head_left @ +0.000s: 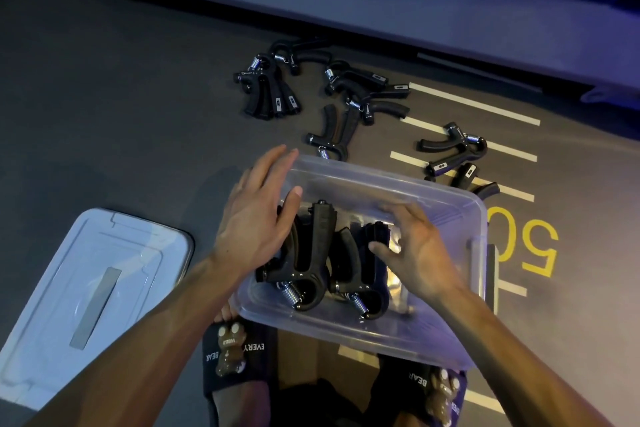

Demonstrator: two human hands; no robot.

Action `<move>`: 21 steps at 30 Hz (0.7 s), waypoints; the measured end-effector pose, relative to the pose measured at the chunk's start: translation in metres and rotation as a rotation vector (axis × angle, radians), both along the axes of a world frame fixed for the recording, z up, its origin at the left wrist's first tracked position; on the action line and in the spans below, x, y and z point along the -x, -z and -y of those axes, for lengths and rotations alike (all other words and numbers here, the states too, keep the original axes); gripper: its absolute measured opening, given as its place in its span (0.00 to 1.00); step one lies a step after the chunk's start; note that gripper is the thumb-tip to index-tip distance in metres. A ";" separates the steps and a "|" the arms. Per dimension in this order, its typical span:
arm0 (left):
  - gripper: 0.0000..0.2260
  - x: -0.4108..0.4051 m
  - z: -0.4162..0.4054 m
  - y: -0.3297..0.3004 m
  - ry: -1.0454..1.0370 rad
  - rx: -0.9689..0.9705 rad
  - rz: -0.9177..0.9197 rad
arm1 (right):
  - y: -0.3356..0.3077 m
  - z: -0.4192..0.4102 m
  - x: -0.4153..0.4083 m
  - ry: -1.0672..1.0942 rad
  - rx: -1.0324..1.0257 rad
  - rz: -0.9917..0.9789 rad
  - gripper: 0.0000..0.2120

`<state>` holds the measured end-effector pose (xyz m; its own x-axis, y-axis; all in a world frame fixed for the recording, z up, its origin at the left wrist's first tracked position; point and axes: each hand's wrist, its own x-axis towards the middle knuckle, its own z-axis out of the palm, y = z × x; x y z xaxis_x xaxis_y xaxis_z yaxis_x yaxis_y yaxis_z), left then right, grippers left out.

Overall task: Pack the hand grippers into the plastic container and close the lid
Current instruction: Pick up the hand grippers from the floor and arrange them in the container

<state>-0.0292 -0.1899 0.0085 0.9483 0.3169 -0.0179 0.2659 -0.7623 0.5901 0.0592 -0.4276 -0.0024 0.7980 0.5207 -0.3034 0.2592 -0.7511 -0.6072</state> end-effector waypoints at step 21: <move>0.23 0.000 -0.001 0.005 0.002 0.007 0.006 | 0.026 -0.005 0.038 0.172 0.303 -0.134 0.30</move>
